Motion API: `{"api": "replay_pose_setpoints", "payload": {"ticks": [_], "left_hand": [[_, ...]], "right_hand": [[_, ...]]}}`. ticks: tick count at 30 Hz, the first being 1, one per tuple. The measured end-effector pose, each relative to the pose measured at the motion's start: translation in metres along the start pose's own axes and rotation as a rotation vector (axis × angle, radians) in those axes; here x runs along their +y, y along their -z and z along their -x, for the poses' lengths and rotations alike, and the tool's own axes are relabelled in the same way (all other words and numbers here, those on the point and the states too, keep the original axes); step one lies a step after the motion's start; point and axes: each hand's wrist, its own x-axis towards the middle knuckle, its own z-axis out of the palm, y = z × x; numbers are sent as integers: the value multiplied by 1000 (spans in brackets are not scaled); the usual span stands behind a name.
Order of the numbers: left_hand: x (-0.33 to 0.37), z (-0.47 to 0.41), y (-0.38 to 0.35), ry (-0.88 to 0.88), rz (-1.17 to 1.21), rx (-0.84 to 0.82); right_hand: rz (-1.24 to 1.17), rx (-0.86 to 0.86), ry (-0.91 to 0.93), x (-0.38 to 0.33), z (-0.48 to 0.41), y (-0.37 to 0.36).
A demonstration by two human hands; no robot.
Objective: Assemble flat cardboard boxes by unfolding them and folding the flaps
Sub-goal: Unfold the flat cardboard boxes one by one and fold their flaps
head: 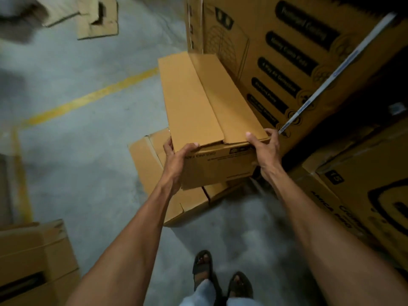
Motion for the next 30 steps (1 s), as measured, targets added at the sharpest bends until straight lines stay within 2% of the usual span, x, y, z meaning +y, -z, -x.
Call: {"api": "replay_pose_setpoints", "payload": {"ticks": [7,14,22,30], "left_hand": [[95,123,40,-186,23,61],[122,280,60,-389,39,52],[99,449,59,-538,47,4],[67,536,39,-555,38,-152]], "right_hand": [[-38,23,183,-111,112,31],[-137,27,402,-168,255,107],[-185,113,517,-162,411,211],[-222,290,507,-126,507,286]]}}
